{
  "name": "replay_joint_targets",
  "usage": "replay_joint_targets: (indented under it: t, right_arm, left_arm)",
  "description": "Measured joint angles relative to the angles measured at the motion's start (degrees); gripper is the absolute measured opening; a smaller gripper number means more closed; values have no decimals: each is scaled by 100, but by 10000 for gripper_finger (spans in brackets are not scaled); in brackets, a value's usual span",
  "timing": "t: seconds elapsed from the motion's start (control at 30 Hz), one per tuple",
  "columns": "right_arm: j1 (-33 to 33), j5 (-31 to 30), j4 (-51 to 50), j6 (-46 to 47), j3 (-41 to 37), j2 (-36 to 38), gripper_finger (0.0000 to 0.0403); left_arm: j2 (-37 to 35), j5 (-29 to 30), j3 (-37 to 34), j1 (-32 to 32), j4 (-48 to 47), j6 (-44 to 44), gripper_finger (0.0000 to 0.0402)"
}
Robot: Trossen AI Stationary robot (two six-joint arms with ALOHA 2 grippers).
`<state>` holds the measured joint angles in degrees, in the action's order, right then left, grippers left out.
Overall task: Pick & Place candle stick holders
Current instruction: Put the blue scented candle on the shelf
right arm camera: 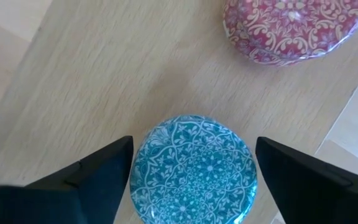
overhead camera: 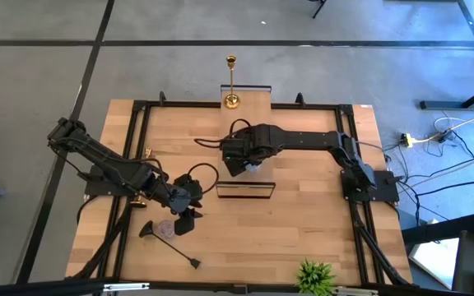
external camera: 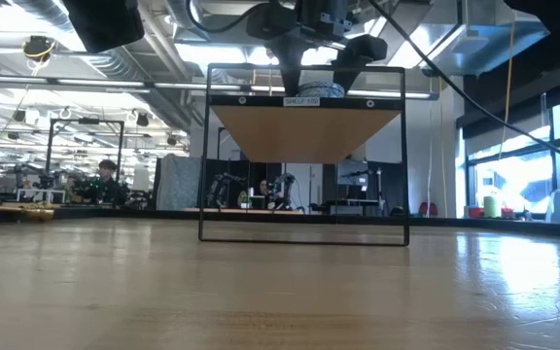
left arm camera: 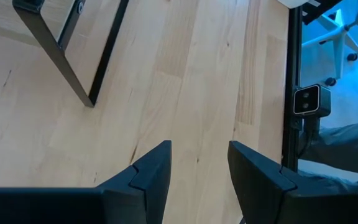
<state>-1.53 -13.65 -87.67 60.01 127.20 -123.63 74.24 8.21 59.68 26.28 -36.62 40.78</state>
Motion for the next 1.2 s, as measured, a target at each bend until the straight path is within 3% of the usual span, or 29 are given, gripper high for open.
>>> replay_joint_targets:
  t: [0.53, 0.77, 0.93, 1.07, 1.2]
  right_arm:
    - [209, -200, -177, 0, 22, 377, 351]
    - [244, -102, -47, -85, 20, 511, 351]
    - [261, 350, -226, 0, 18, 683, 350]
    - [175, 630, -233, 109, 19, 849, 336]
    - [104, 782, -236, 256, 3, 857, 295]
  left_arm:
    - [0, 70, 0, 0, 11, 0, 155]
    - [0, 114, 0, 0, 42, -22, 155]
    - [0, 110, 0, 28, 10, -18, 155]
    - [0, 112, 0, 123, -6, 4, 155]
    - [0, 249, 0, 231, -27, 92, 155]
